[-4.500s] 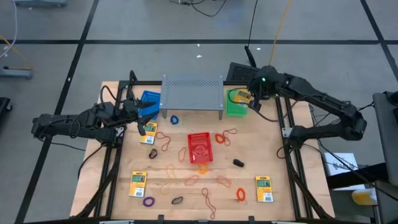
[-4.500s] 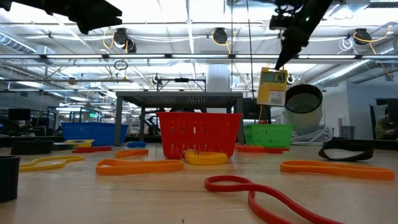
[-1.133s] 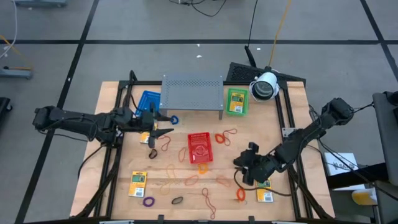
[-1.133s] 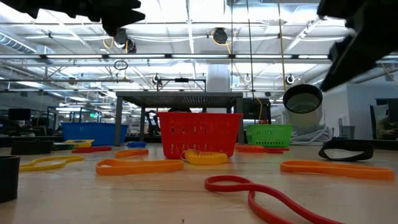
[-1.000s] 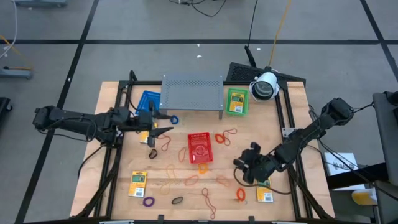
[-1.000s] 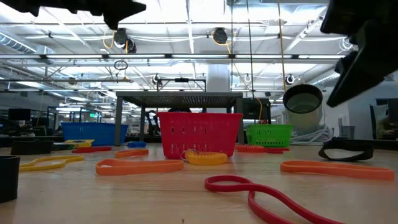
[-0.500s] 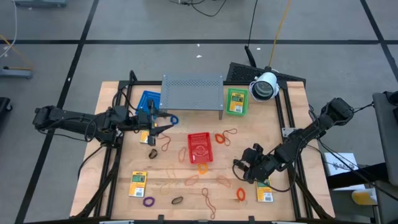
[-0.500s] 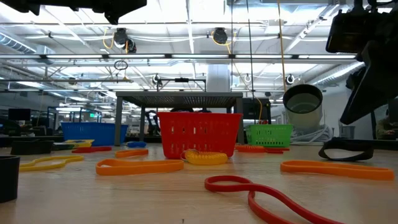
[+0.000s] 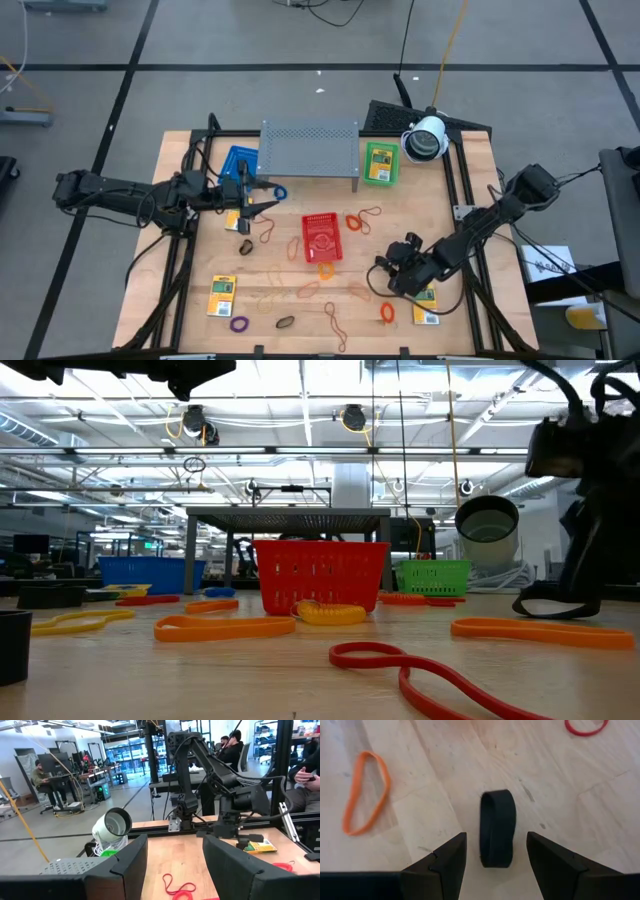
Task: Pick & Place Office Desk Supplies
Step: Put the middle right black rubber band into the blue basket
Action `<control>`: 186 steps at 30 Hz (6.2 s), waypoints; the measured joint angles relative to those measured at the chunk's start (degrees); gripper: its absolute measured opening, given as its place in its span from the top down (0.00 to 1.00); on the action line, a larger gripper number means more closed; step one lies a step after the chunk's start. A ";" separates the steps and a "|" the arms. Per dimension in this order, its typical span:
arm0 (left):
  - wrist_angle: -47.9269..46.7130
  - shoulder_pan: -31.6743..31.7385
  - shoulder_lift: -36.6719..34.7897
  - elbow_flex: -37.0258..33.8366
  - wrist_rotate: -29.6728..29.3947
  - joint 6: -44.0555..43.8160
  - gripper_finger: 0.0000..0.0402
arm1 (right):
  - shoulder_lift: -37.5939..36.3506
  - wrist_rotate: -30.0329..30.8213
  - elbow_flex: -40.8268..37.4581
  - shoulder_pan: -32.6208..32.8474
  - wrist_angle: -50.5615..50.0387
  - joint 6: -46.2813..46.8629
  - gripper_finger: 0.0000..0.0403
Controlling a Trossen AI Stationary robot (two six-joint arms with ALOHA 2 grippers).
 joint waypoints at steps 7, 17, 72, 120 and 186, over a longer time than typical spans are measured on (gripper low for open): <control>0.01 0.00 0.00 0.00 -0.01 0.00 0.50 | 2.18 0.10 0.01 -1.27 -0.14 1.44 0.51; -0.01 0.00 0.00 0.00 -0.02 -0.22 0.50 | 2.27 0.41 0.01 -3.51 -0.27 1.46 0.54; 0.48 -3.96 4.55 0.00 0.13 -9.36 0.50 | -9.66 -4.26 0.16 -19.99 49.82 -63.40 0.99; 3.74 -2.13 25.69 14.82 4.38 -4.09 0.50 | -1.63 -16.60 2.56 -29.31 64.03 -65.05 0.99; 5.76 -2.92 35.65 20.93 1.51 -1.53 0.50 | -1.65 -16.61 2.56 -29.25 64.03 -64.83 0.99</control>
